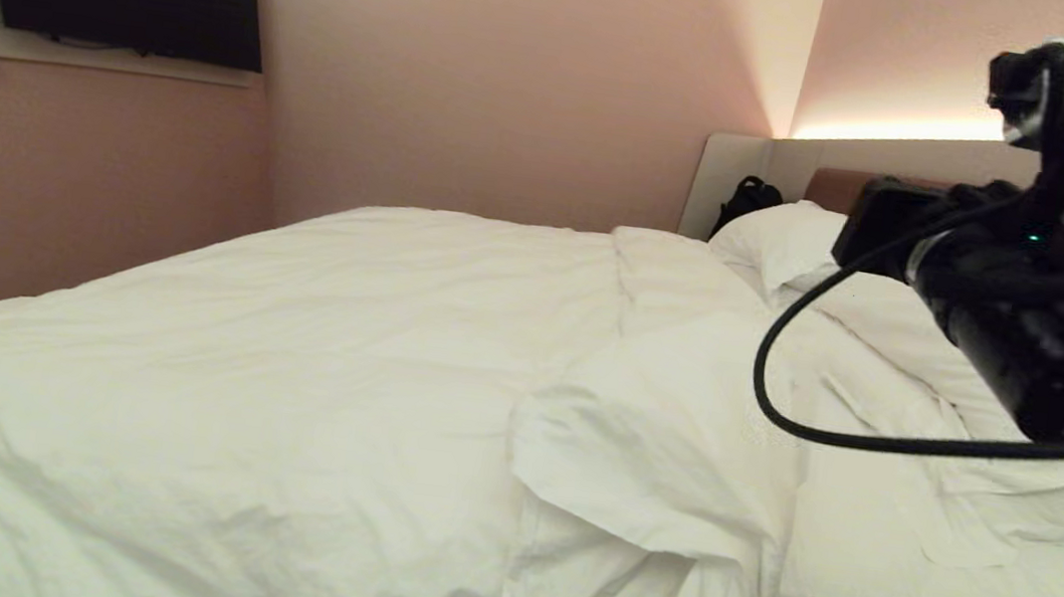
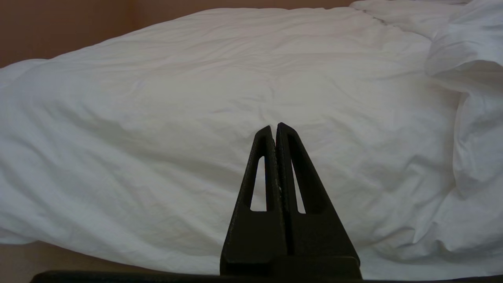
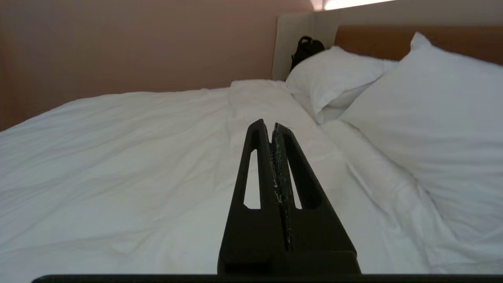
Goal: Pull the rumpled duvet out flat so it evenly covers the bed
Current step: Flatten the corners of the folded blanket
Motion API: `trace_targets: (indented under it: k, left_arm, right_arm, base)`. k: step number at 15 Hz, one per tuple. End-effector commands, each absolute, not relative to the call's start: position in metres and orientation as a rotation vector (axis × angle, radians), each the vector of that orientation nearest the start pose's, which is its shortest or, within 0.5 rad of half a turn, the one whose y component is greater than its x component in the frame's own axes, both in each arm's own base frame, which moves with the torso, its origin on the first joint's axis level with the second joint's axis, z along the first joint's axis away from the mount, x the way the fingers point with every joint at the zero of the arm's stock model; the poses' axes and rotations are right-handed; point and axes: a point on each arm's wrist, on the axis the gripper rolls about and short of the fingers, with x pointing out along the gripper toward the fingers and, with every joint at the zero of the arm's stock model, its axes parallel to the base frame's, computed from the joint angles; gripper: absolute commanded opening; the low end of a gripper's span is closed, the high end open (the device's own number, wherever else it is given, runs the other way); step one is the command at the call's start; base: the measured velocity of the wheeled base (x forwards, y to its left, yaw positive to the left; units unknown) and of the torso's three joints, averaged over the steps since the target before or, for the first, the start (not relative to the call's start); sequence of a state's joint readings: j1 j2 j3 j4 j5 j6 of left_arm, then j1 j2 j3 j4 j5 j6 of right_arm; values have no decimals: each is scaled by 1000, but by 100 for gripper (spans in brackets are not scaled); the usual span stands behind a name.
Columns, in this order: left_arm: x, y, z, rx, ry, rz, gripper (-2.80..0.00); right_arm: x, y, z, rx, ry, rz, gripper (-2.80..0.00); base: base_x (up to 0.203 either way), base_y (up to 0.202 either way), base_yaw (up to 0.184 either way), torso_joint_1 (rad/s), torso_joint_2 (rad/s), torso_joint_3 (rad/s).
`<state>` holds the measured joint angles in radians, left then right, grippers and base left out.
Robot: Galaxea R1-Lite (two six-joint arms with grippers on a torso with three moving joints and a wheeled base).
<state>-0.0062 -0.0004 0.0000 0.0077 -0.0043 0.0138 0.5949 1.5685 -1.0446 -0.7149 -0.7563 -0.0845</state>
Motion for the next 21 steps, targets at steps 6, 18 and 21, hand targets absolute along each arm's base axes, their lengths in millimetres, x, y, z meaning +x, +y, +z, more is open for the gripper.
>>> trace_targets:
  k: [6, 18, 21]
  left_arm:
    - [-23, 0, 75, 14, 8, -11, -280]
    - [-23, 0, 75, 14, 8, -11, -280]
    - [-23, 0, 75, 14, 8, -11, -280]
  right_arm:
    - [298, 195, 235, 70, 335, -224, -280]
    - [294, 210, 266, 441, 833, -48, -280]
    - [297, 217, 258, 434, 855, -40, -280]
  base:
    - [0, 0, 0, 0, 0, 0]
    - [0, 0, 0, 0, 0, 0]
    - [0, 0, 0, 0, 0, 0]
